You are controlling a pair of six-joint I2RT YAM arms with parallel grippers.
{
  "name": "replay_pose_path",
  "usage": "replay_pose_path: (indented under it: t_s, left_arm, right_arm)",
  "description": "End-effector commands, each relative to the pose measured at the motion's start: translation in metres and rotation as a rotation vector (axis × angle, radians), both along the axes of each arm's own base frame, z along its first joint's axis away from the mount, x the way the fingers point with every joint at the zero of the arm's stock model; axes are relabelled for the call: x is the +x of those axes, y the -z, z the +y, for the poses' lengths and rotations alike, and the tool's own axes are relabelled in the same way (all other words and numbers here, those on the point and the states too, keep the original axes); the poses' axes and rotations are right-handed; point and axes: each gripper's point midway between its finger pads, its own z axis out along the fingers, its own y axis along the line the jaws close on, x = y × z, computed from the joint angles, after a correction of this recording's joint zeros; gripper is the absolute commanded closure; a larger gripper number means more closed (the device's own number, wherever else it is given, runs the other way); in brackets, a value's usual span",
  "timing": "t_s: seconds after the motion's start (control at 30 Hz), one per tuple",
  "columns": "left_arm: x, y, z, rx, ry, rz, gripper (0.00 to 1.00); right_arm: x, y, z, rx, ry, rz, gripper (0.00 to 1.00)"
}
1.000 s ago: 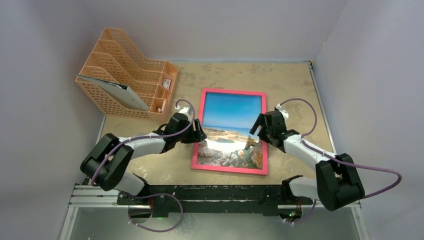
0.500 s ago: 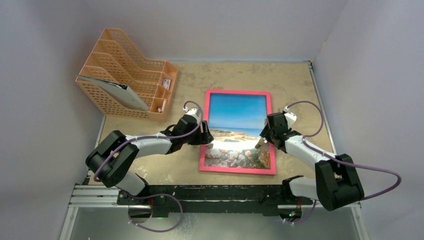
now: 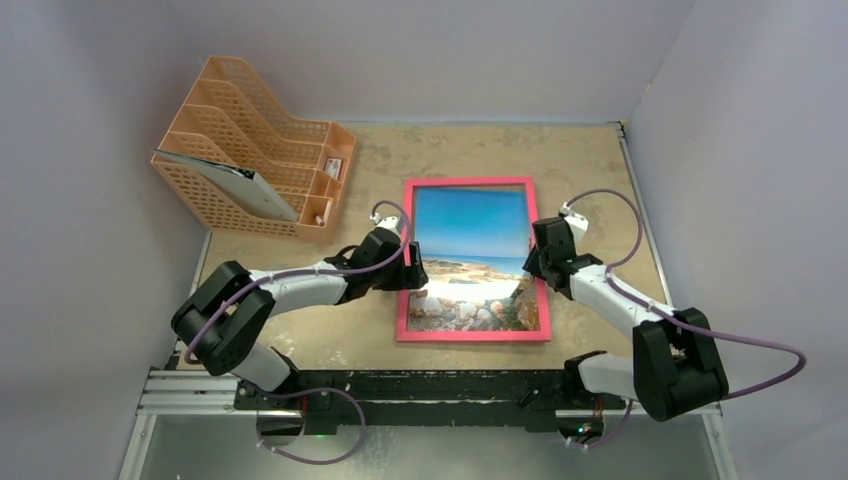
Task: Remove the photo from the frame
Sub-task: Remove the photo frame item from the photo frame.
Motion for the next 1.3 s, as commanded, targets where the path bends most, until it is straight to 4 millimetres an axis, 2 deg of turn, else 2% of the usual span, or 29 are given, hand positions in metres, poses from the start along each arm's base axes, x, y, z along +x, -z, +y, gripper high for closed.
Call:
replay_pose_path:
  t_s: [0.0,0.43,0.57,0.7,0.9,1.03,1.27]
  left_arm:
    - [-0.029,0.025,0.034,0.179,0.004,0.111,0.23]
    - [-0.008,-0.017,0.067,0.253,-0.110,0.012,0.16]
    - [-0.002,-0.038,0.077,0.263,-0.140,-0.034,0.16]
    - [0.003,-0.057,0.082,0.251,-0.164,-0.073,0.15]
    - [0.002,-0.067,0.077,0.220,-0.135,-0.085,0.14]
    - [-0.003,-0.063,0.070,0.186,-0.099,-0.071,0.14]
    - [-0.009,-0.058,0.044,0.083,-0.005,-0.044,0.14]
  right_arm:
    - [0.035,-0.041,0.016,0.027,-0.061,-0.143,0.77]
    - [0.038,-0.054,0.019,0.008,-0.113,-0.166,0.80]
    - [0.037,-0.059,0.043,0.049,-0.161,-0.177,0.81]
    - [0.027,-0.049,0.075,0.095,-0.157,-0.133,0.81]
    - [0.015,-0.025,0.099,0.169,-0.123,-0.069,0.80]
    - [0.011,-0.018,0.103,0.171,-0.162,-0.059,0.75]
    - [-0.001,-0.005,0.100,0.146,-0.203,-0.002,0.67]
